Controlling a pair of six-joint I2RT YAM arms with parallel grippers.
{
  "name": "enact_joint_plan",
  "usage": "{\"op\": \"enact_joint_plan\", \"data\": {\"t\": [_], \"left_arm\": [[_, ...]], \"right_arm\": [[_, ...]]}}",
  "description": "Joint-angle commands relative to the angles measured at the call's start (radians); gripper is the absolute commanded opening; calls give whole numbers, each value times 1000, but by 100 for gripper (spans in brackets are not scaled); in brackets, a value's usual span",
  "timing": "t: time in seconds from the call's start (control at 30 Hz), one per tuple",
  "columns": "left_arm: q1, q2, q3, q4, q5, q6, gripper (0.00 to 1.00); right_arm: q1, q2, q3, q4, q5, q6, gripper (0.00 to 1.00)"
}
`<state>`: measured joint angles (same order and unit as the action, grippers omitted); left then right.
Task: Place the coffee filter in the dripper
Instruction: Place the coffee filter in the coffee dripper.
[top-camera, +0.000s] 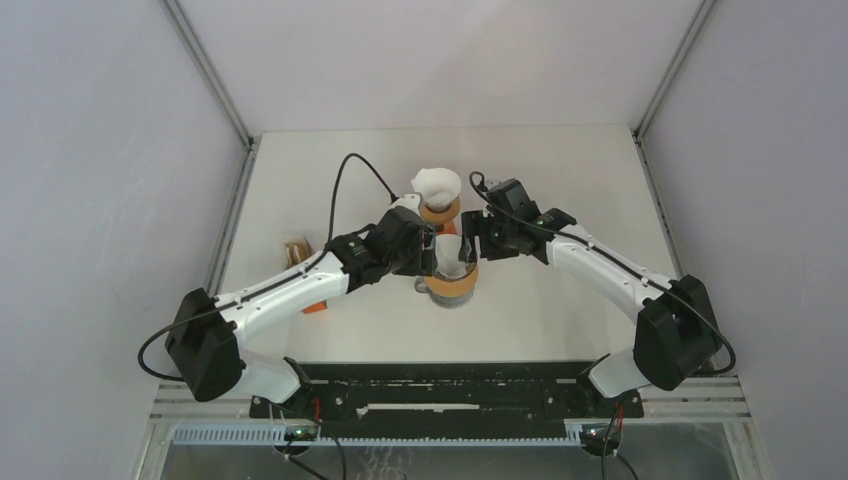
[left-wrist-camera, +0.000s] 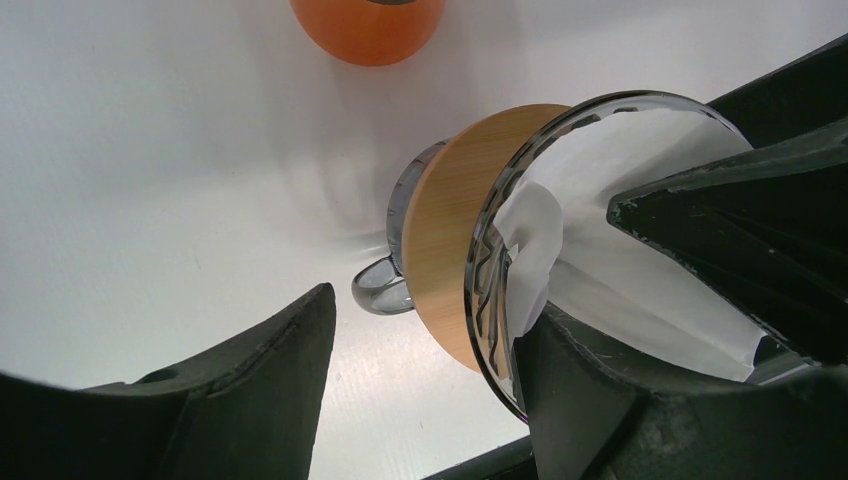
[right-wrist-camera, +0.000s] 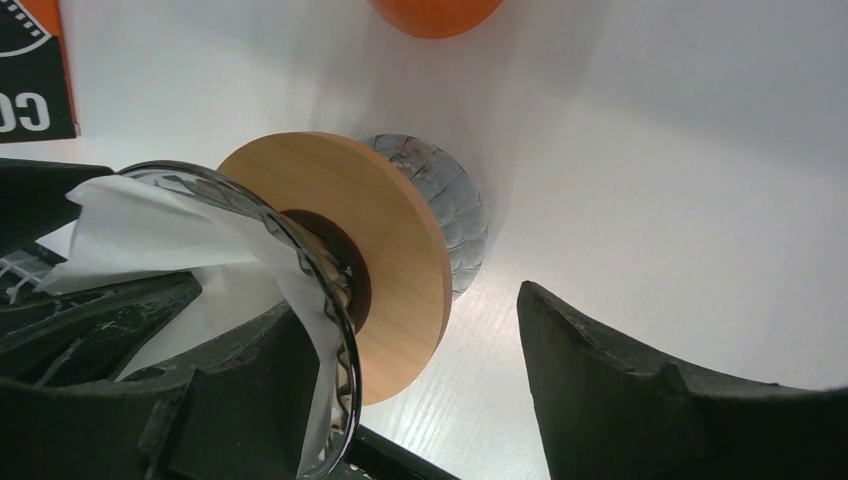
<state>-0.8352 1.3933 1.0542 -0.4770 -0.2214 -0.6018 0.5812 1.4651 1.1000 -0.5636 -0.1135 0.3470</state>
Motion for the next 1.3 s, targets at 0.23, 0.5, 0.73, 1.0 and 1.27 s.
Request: {"op": "enact_joint_plan", "data": {"t": [0.23, 0.5, 0.73, 1.0, 1.27], "left_arm": [[2, -21, 14, -16, 14, 18, 69], [2, -50, 22, -5, -3, 9, 71], [3, -68, 27, 13, -16, 1, 73], [4, -77, 27, 30, -15, -6, 75], [4, -89, 19, 41, -10, -13, 78]], "right_arm": [[-19, -66, 1, 64, -63, 24, 78], [-20, -62, 1, 68, -69, 24, 78], [-21, -63, 2, 66, -70, 23, 78], [-20, -63, 3, 65, -67, 22, 78], [-21, -63, 1, 65, -65, 20, 78]]}}
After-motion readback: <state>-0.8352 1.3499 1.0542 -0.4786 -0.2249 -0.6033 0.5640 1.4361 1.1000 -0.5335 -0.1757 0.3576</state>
